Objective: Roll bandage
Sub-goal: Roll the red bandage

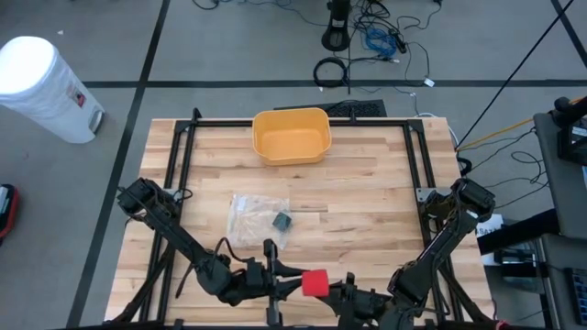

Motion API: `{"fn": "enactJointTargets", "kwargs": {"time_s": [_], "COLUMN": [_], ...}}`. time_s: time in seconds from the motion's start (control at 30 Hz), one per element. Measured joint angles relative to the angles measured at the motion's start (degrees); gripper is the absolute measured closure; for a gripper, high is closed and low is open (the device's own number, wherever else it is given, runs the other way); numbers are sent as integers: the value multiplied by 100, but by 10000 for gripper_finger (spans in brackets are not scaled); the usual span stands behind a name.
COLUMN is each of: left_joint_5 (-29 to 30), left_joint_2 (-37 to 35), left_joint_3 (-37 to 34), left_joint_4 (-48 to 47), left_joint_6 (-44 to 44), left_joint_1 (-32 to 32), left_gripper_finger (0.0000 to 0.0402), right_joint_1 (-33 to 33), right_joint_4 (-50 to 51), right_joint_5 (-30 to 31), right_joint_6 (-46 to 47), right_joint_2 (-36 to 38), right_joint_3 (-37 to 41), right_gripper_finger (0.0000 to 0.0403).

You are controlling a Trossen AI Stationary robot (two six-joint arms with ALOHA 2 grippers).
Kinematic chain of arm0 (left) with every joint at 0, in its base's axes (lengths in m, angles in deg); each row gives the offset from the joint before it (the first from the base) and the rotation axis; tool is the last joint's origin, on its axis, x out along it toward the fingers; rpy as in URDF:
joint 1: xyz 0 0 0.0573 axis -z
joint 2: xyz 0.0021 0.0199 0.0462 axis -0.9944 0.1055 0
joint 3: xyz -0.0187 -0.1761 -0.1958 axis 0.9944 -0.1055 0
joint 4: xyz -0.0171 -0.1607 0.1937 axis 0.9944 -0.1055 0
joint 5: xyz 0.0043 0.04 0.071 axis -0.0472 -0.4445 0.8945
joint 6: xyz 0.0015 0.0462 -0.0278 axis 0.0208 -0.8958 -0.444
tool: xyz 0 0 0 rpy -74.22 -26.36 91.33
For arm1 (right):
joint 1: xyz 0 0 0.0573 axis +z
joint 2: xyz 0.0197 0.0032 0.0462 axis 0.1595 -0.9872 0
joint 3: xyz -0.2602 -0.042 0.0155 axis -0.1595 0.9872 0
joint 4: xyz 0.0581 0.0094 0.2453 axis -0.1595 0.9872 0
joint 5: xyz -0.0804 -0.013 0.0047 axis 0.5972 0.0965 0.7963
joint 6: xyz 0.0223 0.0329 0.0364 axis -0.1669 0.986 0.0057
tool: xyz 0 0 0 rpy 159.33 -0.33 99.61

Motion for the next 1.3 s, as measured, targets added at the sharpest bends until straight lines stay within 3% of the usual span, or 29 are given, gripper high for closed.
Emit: {"fn": "enactJointTargets", "kwargs": {"time_s": [0.17,0.6,1.3], "left_joint_5": [107,874,944], "left_joint_2": [0,0,0], "left_joint_3": [0,0,0], "left_joint_4": [-7,-394,-822], "left_joint_6": [-464,-2626,-2800], "left_joint_1": [-26,24,116], "left_gripper_finger": [348,348,348], "right_joint_1": [30,188,151], "right_joint_4": [-5,-821,-1023], "right_joint_5": [2,-153,-124], "right_joint_6": [380,962,1401], "right_joint_2": [0,0,0], "right_joint_3": [0,-2,-447], "right_gripper_finger": [402,403,403]}}
